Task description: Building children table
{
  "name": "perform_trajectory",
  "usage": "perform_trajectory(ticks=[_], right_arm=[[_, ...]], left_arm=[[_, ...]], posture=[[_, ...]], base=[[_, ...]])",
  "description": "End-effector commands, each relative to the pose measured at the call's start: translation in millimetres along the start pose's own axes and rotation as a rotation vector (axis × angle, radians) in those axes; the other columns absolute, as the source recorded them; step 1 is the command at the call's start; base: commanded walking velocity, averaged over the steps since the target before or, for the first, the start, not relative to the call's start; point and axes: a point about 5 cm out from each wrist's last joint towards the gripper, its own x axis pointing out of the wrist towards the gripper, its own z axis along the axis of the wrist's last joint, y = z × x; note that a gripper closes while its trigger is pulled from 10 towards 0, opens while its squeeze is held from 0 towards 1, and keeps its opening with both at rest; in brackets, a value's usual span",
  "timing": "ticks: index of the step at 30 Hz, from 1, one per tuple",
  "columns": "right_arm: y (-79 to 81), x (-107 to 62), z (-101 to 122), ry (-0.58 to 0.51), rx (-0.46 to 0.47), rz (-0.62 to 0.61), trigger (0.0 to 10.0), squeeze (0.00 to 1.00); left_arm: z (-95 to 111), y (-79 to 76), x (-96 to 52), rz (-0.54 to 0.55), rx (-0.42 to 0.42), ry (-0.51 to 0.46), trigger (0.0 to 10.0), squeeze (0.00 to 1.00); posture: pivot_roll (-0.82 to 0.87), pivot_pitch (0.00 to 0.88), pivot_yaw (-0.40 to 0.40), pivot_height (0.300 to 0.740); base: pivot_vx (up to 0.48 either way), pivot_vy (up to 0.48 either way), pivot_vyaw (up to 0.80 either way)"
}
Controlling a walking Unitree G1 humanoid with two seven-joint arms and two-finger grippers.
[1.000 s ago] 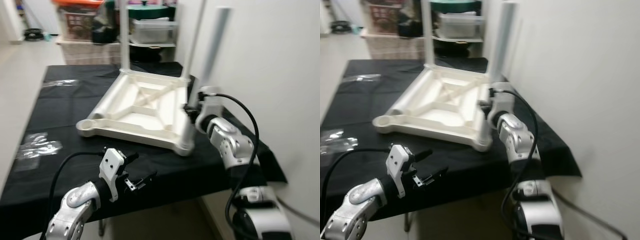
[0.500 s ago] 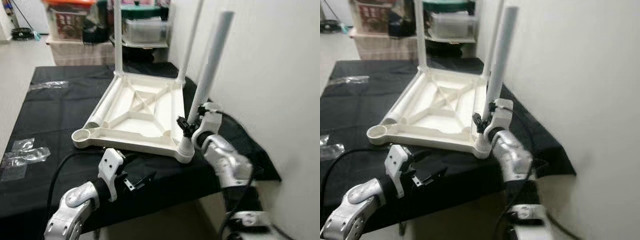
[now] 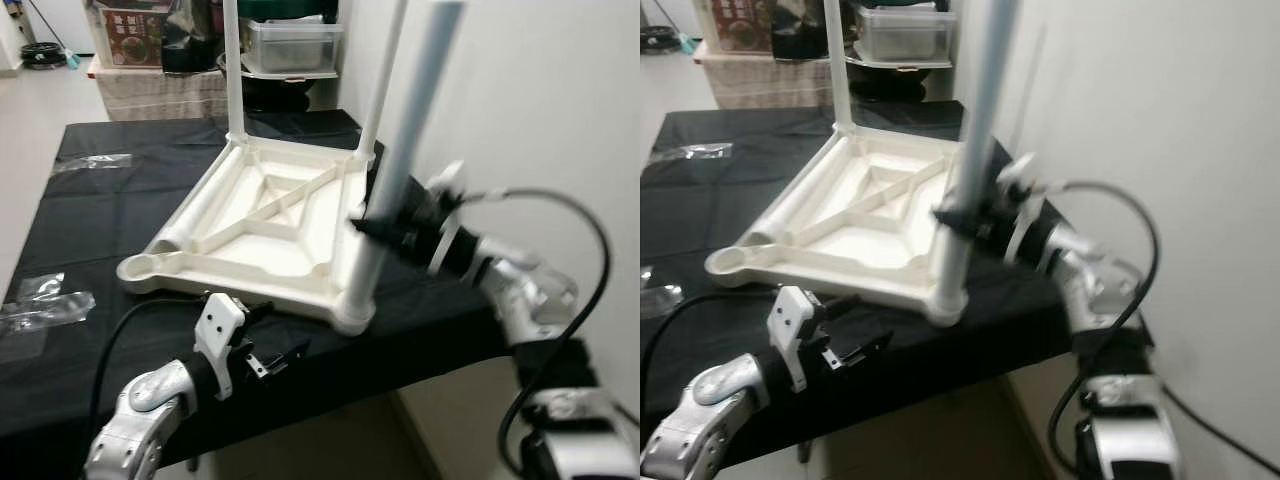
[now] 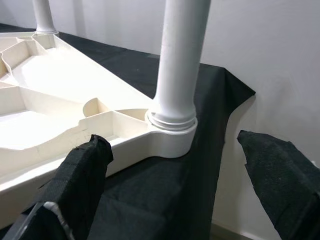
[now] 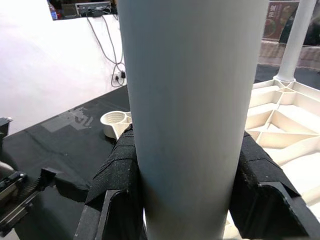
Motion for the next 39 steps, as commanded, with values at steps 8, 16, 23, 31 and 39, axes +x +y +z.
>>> perform_trajectory(ticks=[8, 16, 23, 31, 39], right_arm=[[-48.5, -19.8, -63, 0.244, 0.167, -1.229, 0.0, 0.00], [-16.6, -4.3, -52, 0.151, 0.069, -1.133, 0.0, 0.00], [-15.6, 15.8, 5, -0.144, 0.037, -0.712, 10.0, 1.00], [-16.0, 4.8, 32, -0.092, -0.136, -0.264, 10.0, 0.00], [2.1, -12.5, -15, 0.135, -0.094, 0.053, 5.2, 0.00]], left_arm=[[-3, -2.5, -1.8, -0.008, -0.015, 0.015, 10.0, 0.00], [-3, -1.6, -2.5, -0.012, -0.016, 0.017, 10.0, 0.00], [-3, -1.3, 2.1, -0.022, -0.017, 0.012, 10.0, 0.00], [-3, -1.1, 2.8, -0.022, -0.017, 0.008, 10.0, 0.00], [-3, -1.4, 0.2, -0.012, -0.015, 0.007, 10.0, 0.00]], posture=[[0.08, 0.000, -0.105, 0.740], [0.07, 0.000, -0.098, 0.740], [0.05, 0.000, -0.091, 0.740], [0.06, 0.000, -0.107, 0.740], [0.07, 0.000, -0.116, 0.740]], base=[[0.000, 0.000, 0.00], [0.000, 0.000, 0.00], [0.000, 0.000, 0.00], [0.000, 0.000, 0.00], [0.000, 0.000, 0.00]])
